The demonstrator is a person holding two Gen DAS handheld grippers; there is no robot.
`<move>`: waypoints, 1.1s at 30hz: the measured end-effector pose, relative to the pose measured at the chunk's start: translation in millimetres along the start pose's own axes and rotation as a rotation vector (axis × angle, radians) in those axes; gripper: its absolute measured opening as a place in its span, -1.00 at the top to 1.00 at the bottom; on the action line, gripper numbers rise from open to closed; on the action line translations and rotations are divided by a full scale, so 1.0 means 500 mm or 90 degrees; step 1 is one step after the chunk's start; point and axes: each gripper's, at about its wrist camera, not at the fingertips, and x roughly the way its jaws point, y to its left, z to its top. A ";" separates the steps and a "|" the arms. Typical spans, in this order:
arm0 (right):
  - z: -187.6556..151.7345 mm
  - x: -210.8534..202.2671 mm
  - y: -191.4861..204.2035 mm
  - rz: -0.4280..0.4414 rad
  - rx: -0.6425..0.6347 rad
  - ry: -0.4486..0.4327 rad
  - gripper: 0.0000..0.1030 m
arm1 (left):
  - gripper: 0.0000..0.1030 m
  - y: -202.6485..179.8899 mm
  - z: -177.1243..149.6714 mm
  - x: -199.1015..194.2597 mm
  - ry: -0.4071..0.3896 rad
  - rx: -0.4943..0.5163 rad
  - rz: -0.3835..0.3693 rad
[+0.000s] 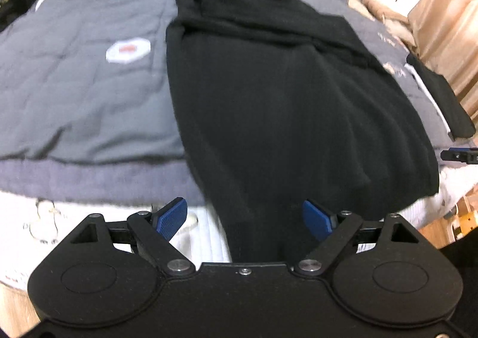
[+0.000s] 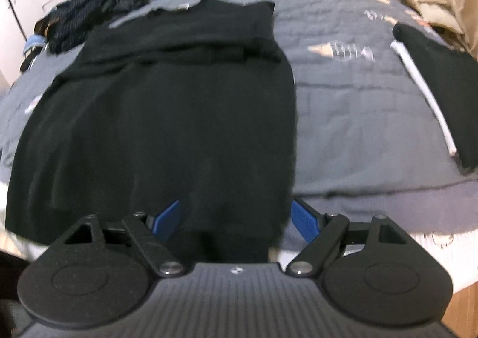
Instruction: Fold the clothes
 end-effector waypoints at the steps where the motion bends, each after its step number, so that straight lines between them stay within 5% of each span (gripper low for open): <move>1: -0.004 0.001 -0.007 0.003 0.000 0.008 -0.57 | -0.51 0.002 -0.004 0.003 0.009 -0.001 -0.004; 13: -0.034 0.030 -0.081 -0.007 0.005 0.098 -0.57 | -0.34 -0.010 -0.031 0.058 0.088 0.028 0.005; 20: -0.053 0.069 -0.090 0.066 0.055 0.110 -0.57 | -0.31 -0.009 -0.032 0.072 0.097 0.025 -0.007; 22: -0.058 0.079 -0.087 0.072 0.065 0.111 -0.57 | -0.15 -0.008 -0.032 0.087 0.112 0.020 -0.003; 25: -0.065 0.090 -0.084 0.072 0.078 0.108 -0.57 | 0.34 -0.008 -0.032 0.100 0.121 0.015 -0.008; 33: -0.082 0.105 -0.081 0.064 0.115 0.086 -0.58 | 0.25 0.000 -0.034 0.110 0.128 -0.004 0.003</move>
